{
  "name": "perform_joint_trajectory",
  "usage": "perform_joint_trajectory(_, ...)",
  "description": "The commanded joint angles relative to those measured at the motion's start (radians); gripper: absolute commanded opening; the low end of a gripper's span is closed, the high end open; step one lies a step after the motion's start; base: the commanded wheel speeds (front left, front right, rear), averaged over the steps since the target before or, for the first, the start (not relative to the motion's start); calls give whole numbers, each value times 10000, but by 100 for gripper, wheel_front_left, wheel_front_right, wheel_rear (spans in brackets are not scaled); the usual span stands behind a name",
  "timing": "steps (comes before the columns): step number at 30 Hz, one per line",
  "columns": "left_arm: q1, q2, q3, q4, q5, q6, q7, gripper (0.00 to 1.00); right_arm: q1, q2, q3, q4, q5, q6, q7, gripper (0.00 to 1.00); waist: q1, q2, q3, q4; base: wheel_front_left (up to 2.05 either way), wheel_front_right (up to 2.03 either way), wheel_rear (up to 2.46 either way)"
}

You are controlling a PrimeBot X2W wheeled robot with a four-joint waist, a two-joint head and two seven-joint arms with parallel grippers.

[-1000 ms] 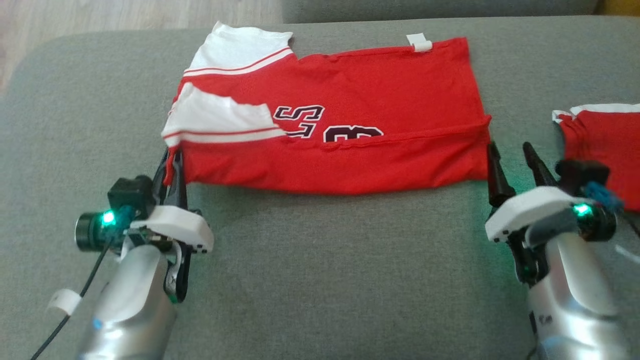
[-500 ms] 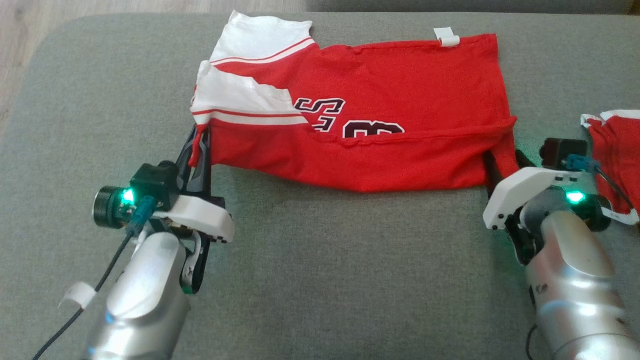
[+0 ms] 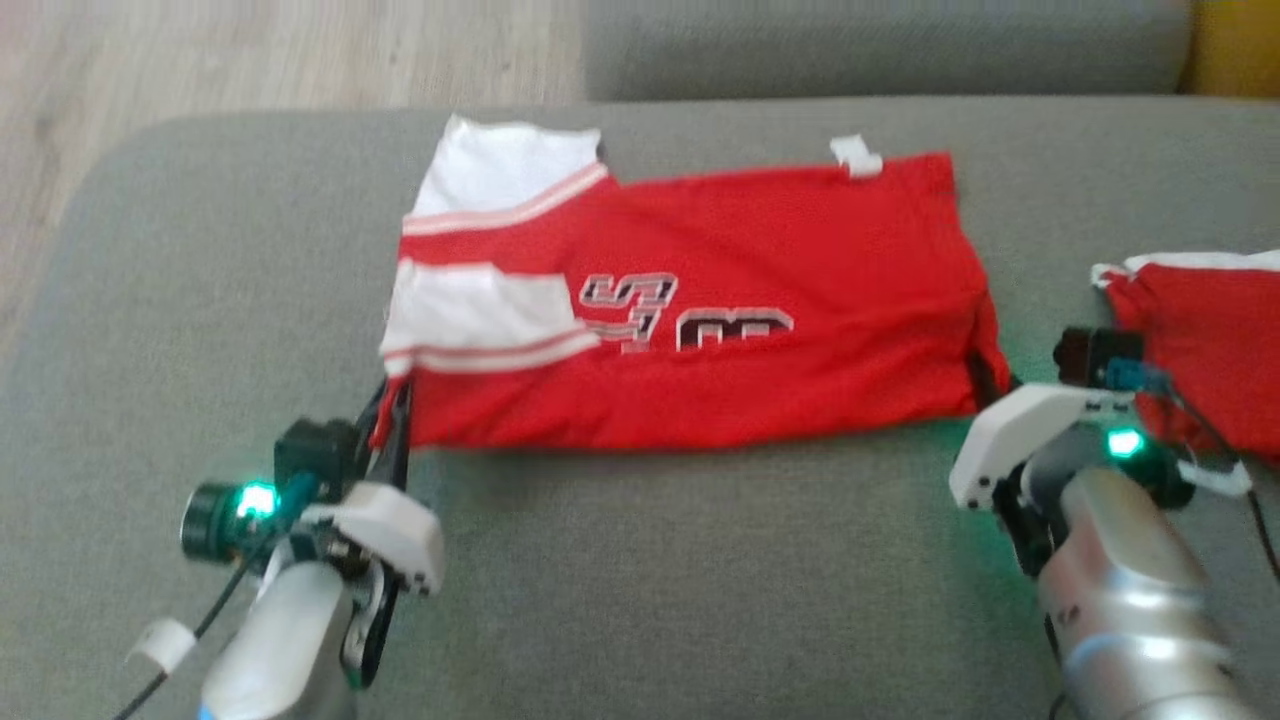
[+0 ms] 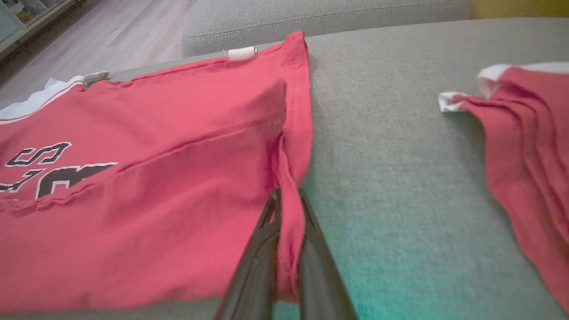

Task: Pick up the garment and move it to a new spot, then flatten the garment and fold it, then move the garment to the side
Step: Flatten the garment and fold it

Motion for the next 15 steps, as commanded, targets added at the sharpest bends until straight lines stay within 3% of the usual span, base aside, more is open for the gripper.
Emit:
perform_joint_trajectory(1, 21, 405, 260, -134, -122, 3, 55, 0, 196, 85, 254, -112, 148, -7, -113, 0, 0, 0, -712, -228, 0, 0, 0)
perform_joint_trajectory(7, 1148, 650, 97, -187, -311, -52, 525, 0, 1049, 85, 755, -259, 665, -7, 328, 0, 0, 0, -1633, -392, 0, 0, 0)
perform_joint_trajectory(15, 2365, 884, 79, -1108, -617, 219, 1232, 0, 2542, -168, 922, -1939, 1418, -7, 1204, 0, 0, 0, -1940, -353, 0, 0, 0)
